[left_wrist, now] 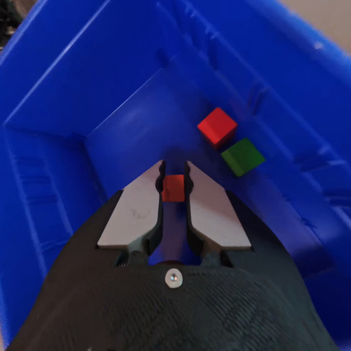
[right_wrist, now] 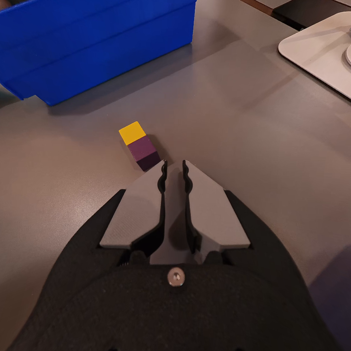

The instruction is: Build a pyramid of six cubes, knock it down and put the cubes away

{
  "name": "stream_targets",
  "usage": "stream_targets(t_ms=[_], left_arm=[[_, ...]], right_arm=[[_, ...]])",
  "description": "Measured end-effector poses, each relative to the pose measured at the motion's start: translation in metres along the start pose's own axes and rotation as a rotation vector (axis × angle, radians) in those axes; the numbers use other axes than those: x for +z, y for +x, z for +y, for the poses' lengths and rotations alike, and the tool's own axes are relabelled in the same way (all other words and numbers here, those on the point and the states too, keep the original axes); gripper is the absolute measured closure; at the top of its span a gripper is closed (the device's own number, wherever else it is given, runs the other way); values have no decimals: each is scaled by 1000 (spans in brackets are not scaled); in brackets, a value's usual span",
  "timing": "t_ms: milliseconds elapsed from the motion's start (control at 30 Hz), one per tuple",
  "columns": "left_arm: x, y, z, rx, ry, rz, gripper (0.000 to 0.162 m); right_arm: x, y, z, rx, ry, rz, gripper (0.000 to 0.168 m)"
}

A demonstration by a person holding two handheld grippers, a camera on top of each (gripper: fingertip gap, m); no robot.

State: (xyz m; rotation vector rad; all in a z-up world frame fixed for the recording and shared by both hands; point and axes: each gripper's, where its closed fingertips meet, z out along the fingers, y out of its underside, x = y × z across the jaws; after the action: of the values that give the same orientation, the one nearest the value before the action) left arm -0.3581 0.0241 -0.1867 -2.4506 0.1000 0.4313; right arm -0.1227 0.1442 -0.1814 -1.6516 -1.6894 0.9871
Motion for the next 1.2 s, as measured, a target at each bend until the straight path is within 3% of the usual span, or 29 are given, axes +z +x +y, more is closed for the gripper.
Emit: stream_targets(t_ms=[167, 400, 600, 733, 867, 1067, 1167, 1200], left_arm=[[-7, -23, 4, -110, 23, -44, 144], [-26, -27, -12, -197, 158, 32, 143], [-19, -24, 5, -180, 52, 27, 137], [-24, -19, 1, -219, 75, 51, 134], [-21, -26, 8, -215, 31, -2, 117], [-14, -21, 27, -170, -99, 5, 104], [-11, -13, 33, -168, -133, 52, 112], [-12, -13, 34, -171, -133, 56, 130]], right_arm=[[0, 0, 0, 2, 2, -3, 155], [0, -1, 0, -2, -1, -3, 155], [1, -2, 1, -12, -10, -4, 155], [1, -3, 1, -21, -13, -5, 155], [3, -3, 3, -21, -25, -9, 155], [3, -4, 4, -21, -32, -14, 155], [4, -4, 4, -24, -35, -12, 155], [4, -4, 4, -24, -35, -12, 155]])
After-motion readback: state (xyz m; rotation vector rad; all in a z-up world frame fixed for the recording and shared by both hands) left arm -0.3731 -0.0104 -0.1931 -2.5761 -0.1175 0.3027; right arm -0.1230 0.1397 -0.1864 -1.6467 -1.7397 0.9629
